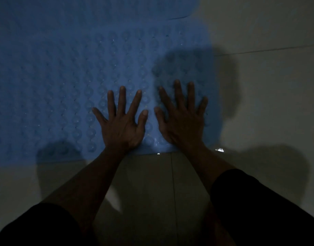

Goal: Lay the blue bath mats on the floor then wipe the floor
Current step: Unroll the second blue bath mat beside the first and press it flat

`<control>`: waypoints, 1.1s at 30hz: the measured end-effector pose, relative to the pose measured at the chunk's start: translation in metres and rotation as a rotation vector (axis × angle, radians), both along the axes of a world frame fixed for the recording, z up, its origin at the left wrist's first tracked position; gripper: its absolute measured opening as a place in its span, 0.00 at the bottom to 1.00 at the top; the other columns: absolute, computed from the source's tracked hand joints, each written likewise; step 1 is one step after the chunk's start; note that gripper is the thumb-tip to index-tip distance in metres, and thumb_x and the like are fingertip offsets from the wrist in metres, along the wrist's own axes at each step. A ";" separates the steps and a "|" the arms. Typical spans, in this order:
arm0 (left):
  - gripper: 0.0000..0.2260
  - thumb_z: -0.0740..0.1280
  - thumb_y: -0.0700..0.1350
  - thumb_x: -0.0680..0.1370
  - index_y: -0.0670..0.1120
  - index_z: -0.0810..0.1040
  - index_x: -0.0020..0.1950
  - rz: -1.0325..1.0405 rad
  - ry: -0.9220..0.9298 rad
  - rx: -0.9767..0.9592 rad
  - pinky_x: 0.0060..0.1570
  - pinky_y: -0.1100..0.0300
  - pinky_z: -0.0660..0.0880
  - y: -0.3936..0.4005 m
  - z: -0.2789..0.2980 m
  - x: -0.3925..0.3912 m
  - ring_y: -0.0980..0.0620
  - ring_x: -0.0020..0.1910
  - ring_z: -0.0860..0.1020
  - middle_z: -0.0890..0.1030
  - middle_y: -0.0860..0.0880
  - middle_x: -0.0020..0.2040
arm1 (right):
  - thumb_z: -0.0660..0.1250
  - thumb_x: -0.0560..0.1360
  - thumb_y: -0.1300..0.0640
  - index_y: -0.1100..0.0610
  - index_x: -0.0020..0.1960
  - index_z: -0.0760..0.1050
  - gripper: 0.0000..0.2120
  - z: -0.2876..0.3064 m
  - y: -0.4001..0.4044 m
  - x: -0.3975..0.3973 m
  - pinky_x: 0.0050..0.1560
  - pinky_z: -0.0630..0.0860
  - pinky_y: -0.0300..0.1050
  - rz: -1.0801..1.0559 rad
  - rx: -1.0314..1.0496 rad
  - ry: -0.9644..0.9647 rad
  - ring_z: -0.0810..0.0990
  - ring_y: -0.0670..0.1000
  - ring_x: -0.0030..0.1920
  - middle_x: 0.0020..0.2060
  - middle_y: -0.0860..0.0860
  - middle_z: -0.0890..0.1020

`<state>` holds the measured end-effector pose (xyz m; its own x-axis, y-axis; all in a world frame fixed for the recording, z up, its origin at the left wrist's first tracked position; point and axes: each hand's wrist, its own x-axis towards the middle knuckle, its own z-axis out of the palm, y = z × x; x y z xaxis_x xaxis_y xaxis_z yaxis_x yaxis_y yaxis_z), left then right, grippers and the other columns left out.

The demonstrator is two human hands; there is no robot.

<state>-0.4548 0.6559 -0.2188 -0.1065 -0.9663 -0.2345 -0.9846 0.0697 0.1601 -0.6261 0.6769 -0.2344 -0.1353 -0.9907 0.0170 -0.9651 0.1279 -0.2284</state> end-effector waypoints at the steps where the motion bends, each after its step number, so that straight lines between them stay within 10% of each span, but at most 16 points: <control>1: 0.26 0.45 0.65 0.83 0.67 0.40 0.79 -0.001 -0.003 -0.001 0.72 0.27 0.38 0.000 0.000 0.000 0.47 0.80 0.34 0.37 0.55 0.82 | 0.49 0.81 0.35 0.39 0.79 0.54 0.28 -0.001 0.000 0.000 0.73 0.47 0.71 -0.005 -0.002 -0.002 0.47 0.60 0.80 0.80 0.50 0.53; 18: 0.26 0.44 0.63 0.83 0.62 0.39 0.80 -0.041 0.149 0.079 0.74 0.32 0.37 -0.005 0.016 0.020 0.47 0.80 0.35 0.39 0.53 0.82 | 0.51 0.82 0.44 0.43 0.79 0.55 0.26 0.015 -0.007 0.028 0.72 0.49 0.73 0.023 0.125 -0.053 0.48 0.61 0.80 0.81 0.53 0.52; 33: 0.27 0.43 0.66 0.82 0.63 0.42 0.80 0.388 0.049 -0.025 0.73 0.30 0.35 -0.015 0.022 0.248 0.45 0.80 0.36 0.40 0.52 0.83 | 0.54 0.79 0.37 0.42 0.79 0.54 0.30 0.033 -0.062 0.229 0.72 0.52 0.74 0.462 0.134 -0.090 0.49 0.60 0.80 0.81 0.51 0.52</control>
